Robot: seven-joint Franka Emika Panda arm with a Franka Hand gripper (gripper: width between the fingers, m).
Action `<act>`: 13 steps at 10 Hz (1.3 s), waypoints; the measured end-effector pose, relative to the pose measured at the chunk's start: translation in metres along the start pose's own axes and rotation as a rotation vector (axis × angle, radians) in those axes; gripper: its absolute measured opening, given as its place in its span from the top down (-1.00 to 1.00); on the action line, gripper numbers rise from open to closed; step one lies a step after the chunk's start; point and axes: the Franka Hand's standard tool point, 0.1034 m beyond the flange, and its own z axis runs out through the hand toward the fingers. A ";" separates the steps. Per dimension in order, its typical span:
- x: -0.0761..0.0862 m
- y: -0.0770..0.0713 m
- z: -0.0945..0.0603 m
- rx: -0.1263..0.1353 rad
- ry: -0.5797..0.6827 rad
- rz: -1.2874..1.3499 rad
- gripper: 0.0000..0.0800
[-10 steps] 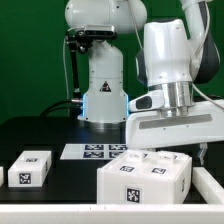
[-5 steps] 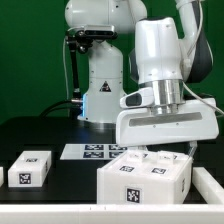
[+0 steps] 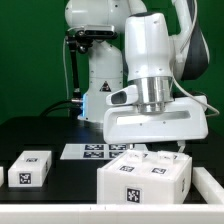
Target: Assemble cabinet
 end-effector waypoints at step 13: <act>0.009 0.001 -0.004 -0.002 -0.026 0.266 -0.62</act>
Offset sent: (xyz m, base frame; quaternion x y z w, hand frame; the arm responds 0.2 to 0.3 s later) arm 0.0000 0.0000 0.0000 0.0000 0.0000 0.0000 1.0000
